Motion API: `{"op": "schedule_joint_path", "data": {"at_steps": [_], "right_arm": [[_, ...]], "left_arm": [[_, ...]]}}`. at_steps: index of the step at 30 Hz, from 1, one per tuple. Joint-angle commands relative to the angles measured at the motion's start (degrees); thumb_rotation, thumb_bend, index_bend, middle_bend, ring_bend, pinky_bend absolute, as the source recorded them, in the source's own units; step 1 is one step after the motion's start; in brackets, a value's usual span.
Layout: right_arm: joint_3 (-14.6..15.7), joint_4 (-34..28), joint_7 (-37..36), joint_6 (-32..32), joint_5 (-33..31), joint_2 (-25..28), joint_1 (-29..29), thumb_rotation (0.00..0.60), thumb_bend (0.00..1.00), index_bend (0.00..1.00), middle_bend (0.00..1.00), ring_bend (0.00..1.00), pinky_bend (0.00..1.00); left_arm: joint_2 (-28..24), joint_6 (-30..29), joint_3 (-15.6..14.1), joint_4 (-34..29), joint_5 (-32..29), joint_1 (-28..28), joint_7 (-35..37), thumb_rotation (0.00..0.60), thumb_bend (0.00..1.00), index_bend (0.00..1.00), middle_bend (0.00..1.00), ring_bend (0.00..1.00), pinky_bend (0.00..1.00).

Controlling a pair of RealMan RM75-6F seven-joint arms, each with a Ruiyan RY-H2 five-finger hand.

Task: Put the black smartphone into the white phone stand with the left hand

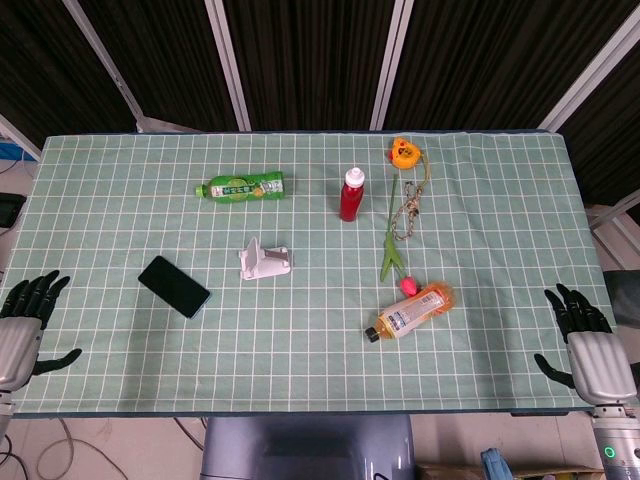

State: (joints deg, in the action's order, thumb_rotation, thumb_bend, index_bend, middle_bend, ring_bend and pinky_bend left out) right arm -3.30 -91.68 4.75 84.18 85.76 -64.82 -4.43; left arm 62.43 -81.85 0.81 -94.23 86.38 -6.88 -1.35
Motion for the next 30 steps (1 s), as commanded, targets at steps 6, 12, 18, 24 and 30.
{"op": "schedule_joint_path", "data": {"at_steps": [6,12,18,24,30], "right_arm": [[-0.03,0.01,0.01,-0.04,-0.09,-0.02,-0.01,0.600,0.32,0.05,0.00,0.00,0.18],[-0.02,0.01,-0.13,-0.06,-0.07,0.01,-0.01,0.600,0.32,0.05,0.00,0.00,0.18],[-0.16,-0.26,0.28,-0.33,-0.44,-0.02,-0.13,0.600,0.32,0.05,0.00,0.00,0.18],[-0.30,-0.19,0.33,-0.70,-0.73,-0.03,-0.34,0.600,0.32,0.05,0.00,0.00,0.18],[-0.41,-0.23,0.55,-1.01,-0.98,-0.08,-0.53,0.600,0.32,0.05,0.00,0.00,0.18]], "left_arm": [[-0.02,0.27,-0.06,-0.04,-0.02,-0.11,-0.14,0.600,0.07,0.00,0.00,0.00,0.00],[0.00,0.32,-0.15,0.00,0.22,-0.18,-0.20,0.600,0.07,0.00,0.00,0.00,0.00],[-0.34,1.20,-0.10,0.43,1.33,-1.21,-0.44,0.600,0.07,0.00,0.00,0.00,0.00],[-1.78,5.32,0.42,0.77,2.47,-4.62,-3.02,0.600,0.07,0.00,0.00,0.00,0.00],[-3.68,13.78,1.94,-0.36,0.39,-10.14,-4.69,0.600,0.07,0.00,0.00,0.00,0.00]]}}
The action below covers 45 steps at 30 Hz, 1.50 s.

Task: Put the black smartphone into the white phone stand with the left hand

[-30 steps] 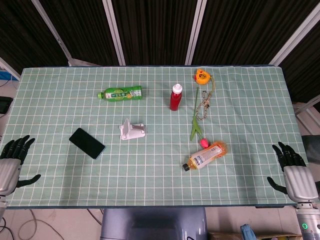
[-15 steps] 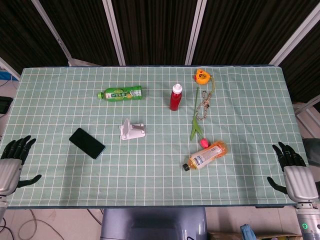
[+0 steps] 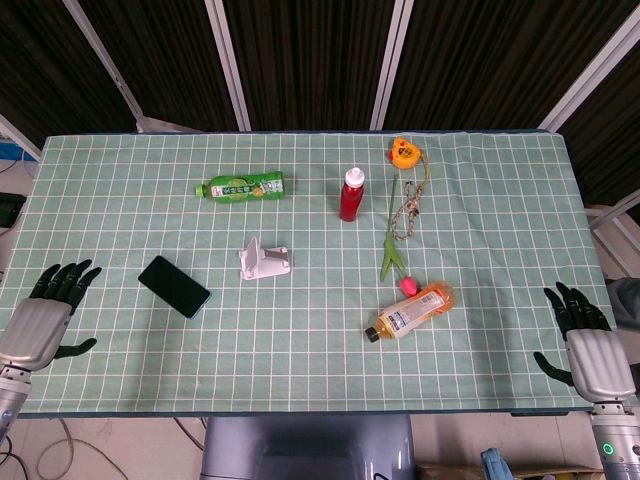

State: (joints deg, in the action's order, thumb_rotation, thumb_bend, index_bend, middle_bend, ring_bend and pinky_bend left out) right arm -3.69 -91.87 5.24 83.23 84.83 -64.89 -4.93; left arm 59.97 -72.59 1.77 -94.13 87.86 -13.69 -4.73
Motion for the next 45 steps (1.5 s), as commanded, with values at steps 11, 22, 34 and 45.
{"op": "schedule_joint_path", "data": {"at_steps": [11,22,34,45], "right_arm": [[-0.20,-0.40,0.50,-0.33,-0.62,-0.01,-0.16,0.600,0.32,0.06,0.00,0.00,0.18],[-0.26,-0.49,0.34,-0.54,-0.91,0.03,-0.24,0.600,0.32,0.06,0.00,0.00,0.18],[-0.26,-0.55,0.20,-0.65,-1.03,0.08,-0.29,0.600,0.32,0.06,0.00,0.00,0.18],[-0.25,-0.53,0.08,-0.67,-1.11,0.08,-0.30,0.600,0.32,0.06,0.00,0.00,0.18]], "left_arm": [[2.23,22.05,2.55,7.43,-4.92,-15.34,-7.42,0.600,0.07,0.02,0.07,0.05,0.13],[6.88,30.89,2.33,13.19,-8.14,-22.00,-13.56,0.600,0.07,0.08,0.10,0.06,0.13],[11.69,35.19,1.23,17.08,-12.79,-25.77,-18.68,0.600,0.07,0.12,0.15,0.08,0.14],[15.06,35.88,0.41,19.26,-14.90,-27.98,-21.12,0.600,0.07,0.12,0.19,0.10,0.15]]}}
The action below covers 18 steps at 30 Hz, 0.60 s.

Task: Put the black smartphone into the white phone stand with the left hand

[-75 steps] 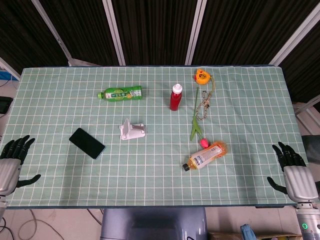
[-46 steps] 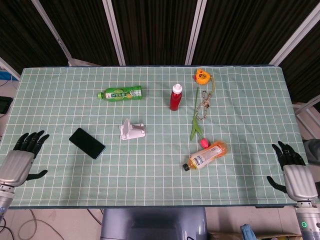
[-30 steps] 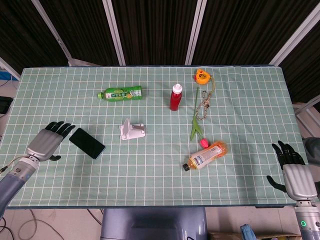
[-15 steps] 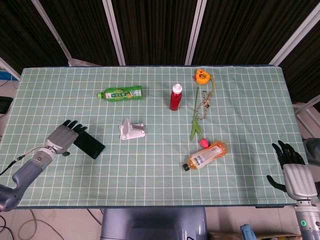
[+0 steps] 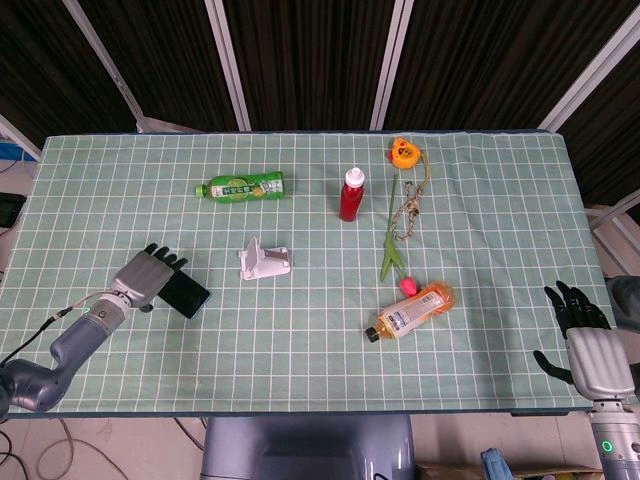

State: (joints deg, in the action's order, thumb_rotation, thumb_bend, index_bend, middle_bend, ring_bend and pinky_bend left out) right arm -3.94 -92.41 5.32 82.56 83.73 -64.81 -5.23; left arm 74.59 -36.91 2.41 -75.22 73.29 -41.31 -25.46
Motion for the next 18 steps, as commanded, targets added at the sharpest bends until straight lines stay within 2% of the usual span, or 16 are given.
{"op": "schedule_joint_path", "data": {"at_steps": [1,18], "right_arm": [[0.01,0.02,-0.01,0.00,0.00,-0.01,0.00,0.600,0.32,0.06,0.00,0.00,0.18],[0.02,0.09,-0.30,-0.02,0.02,0.02,-0.03,0.600,0.32,0.07,0.00,0.00,0.18]], "left_arm": [[0.68,0.30,-0.34,0.58,-0.55,-0.52,-0.60,0.600,0.07,0.12,0.19,0.11,0.15],[2.71,1.01,-2.05,2.15,-2.55,-2.45,-2.27,0.600,0.07,0.13,0.24,0.12,0.16]]}}
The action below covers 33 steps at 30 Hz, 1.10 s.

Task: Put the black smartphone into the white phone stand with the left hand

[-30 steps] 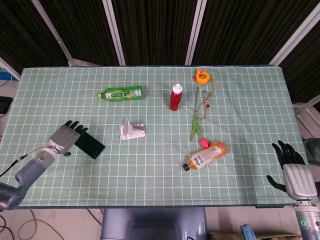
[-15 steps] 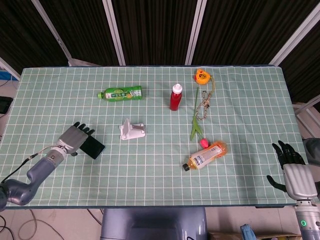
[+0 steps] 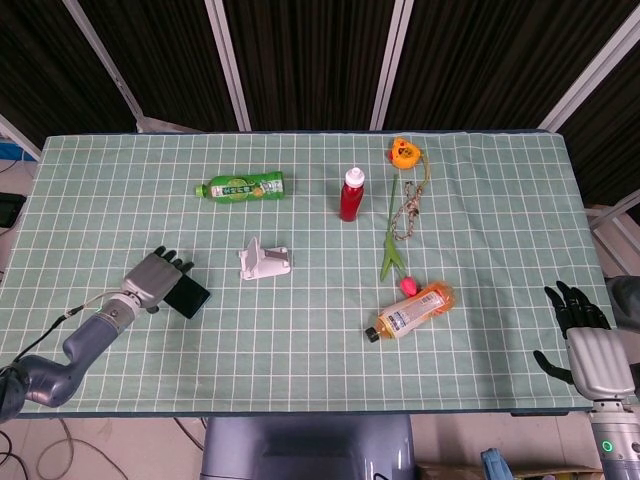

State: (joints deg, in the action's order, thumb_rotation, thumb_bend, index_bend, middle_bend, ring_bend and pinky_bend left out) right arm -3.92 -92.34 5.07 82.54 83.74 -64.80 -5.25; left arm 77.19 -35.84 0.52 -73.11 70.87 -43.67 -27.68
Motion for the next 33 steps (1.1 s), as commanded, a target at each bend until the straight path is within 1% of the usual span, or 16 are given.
{"op": "schedule_joint_path", "data": {"at_steps": [1,7,11,14,28,31,33], "right_arm": [[0.00,0.03,-0.06,0.00,0.01,0.00,0.00,0.600,0.32,0.07,0.00,0.00,0.18],[0.03,0.04,-0.12,0.02,0.05,0.01,0.00,0.600,0.32,0.07,0.00,0.00,0.18],[0.03,0.03,-0.11,0.03,0.05,0.01,0.00,0.600,0.32,0.07,0.00,0.00,0.18],[0.03,0.05,-0.12,0.06,0.06,0.00,0.01,0.600,0.32,0.07,0.00,0.00,0.18],[0.04,0.01,-0.13,0.08,0.06,0.00,0.01,0.600,0.32,0.08,0.00,0.00,0.18],[0.05,0.02,-0.17,0.09,0.07,0.00,0.01,0.600,0.32,0.08,0.00,0.00,0.18],[0.05,0.03,-0.20,0.10,0.08,0.00,0.01,0.600,0.32,0.08,0.00,0.00,0.18]], "left_arm": [[0.16,-0.11,-0.21,0.06,-0.20,-0.12,-0.04,0.600,0.07,0.13,0.24,0.12,0.16],[0.61,-0.07,-0.61,0.17,-0.72,-0.57,-0.12,0.600,0.07,0.14,0.25,0.12,0.16],[0.81,-0.31,-0.98,0.17,-0.90,-0.71,-0.09,0.600,0.07,0.15,0.28,0.12,0.16],[1.01,-0.57,-1.28,0.42,-0.92,-0.77,0.00,0.600,0.07,0.16,0.31,0.12,0.18],[1.86,-2.00,-2.21,1.30,-0.74,-0.51,0.61,0.600,0.07,0.15,0.30,0.12,0.19],[2.10,-2.21,-2.45,1.46,-0.65,-0.40,0.69,0.600,0.08,0.17,0.32,0.15,0.21],[2.23,-2.49,-2.53,1.50,-0.55,-0.29,0.81,0.600,0.08,0.19,0.36,0.19,0.25]]}}
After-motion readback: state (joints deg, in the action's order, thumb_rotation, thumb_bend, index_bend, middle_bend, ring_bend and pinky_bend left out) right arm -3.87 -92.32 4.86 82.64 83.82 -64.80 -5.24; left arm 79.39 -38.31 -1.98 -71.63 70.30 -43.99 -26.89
